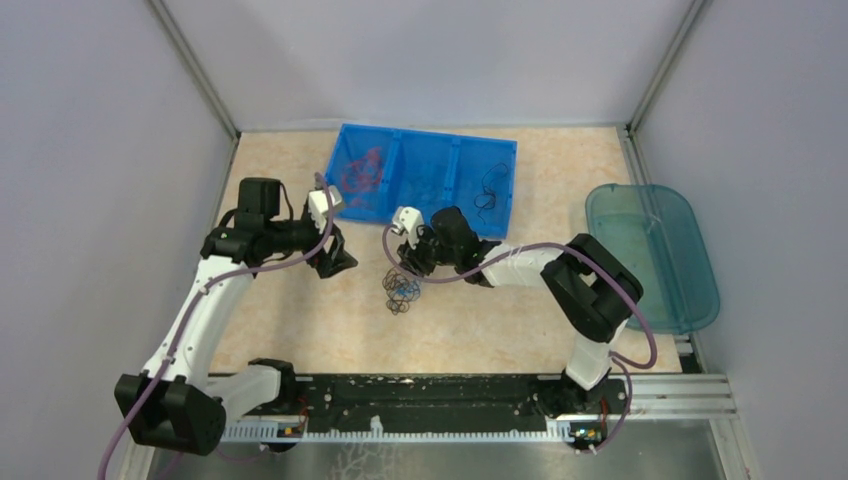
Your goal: Untangle the cables
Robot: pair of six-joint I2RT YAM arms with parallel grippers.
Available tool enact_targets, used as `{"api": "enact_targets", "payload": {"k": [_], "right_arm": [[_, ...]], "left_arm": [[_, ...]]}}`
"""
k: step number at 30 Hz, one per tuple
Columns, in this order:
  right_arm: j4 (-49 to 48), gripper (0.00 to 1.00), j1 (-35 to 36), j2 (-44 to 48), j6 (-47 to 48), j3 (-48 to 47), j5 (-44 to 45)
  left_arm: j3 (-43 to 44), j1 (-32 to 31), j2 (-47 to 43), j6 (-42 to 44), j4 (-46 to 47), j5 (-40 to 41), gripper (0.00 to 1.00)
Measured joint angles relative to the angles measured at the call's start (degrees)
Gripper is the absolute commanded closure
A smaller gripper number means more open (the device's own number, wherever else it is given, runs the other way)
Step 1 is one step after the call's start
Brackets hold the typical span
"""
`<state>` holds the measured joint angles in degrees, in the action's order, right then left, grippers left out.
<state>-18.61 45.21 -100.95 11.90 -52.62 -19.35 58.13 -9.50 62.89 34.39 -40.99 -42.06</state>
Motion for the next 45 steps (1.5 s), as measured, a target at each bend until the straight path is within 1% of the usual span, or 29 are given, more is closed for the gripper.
{"api": "enact_targets", "payload": {"k": [4, 9, 11, 13, 18, 19, 26, 31, 35, 38, 42, 44, 45], "right_arm": [[-1.86, 0.61, 0.00, -0.20, 0.31, 0.00, -1.64], [-0.59, 0.60, 0.00, -1.31, 2.12, -0.02, -4.74], [0.17, 0.63, 0.00, -1.70, 3.06, -0.07, -5.31], [1.05, 0.69, 0.00, -2.21, 3.78, -0.39, -5.38], [0.09, 0.97, 0.17, -2.82, 4.63, -0.76, -4.74], [-0.52, 1.00, 0.26, -2.82, 4.52, -0.74, -4.42], [-8.31, 1.00, 0.85, -0.81, 1.16, 1.29, -3.65], [-12.17, 1.00, 1.60, 6.27, -3.21, 3.93, -3.76], [-15.23, 1.00, 3.50, 11.93, -6.03, 3.89, -4.81], [-16.15, 1.00, 4.96, 14.27, -7.32, 3.82, -6.10], [-15.98, 1.00, 6.43, 15.47, -8.61, 3.82, -7.78], [-15.63, 1.00, 7.02, 15.80, -9.01, 3.82, -8.17], [-15.54, 1.00, 7.32, 15.98, -9.16, 3.82, -8.26]], "left_arm": [[0.00, 0.00, -0.15, 0.00, -0.11, -0.15, 0.07], [0.00, 0.00, -0.63, 0.00, -0.28, -0.26, 0.07], [0.00, 0.00, -0.76, -0.02, -0.39, -0.42, 0.07], [0.00, 0.00, -0.87, -0.02, -0.55, -0.61, 0.07], [0.00, 0.00, -1.05, -0.07, -0.83, -0.83, 0.06], [0.00, 0.00, -1.11, -0.07, -0.98, -0.92, 0.06], [-1.62, 0.00, -1.77, -0.28, -0.81, -1.77, 0.05], [-4.83, 0.00, -2.71, -0.83, 1.07, -3.17, 0.06], [-5.42, -0.02, -3.04, -0.70, 2.78, -4.68, 0.10], [-5.38, -0.11, -3.04, 0.48, 3.87, -5.64, 0.12], [-4.98, -0.11, -3.06, 3.67, 3.85, -7.17, 0.19], [-4.66, -0.11, -3.23, 5.27, 3.56, -8.20, 0.28], [-4.59, -0.11, -3.43, 6.01, 3.32, -8.81, 0.36]]}}
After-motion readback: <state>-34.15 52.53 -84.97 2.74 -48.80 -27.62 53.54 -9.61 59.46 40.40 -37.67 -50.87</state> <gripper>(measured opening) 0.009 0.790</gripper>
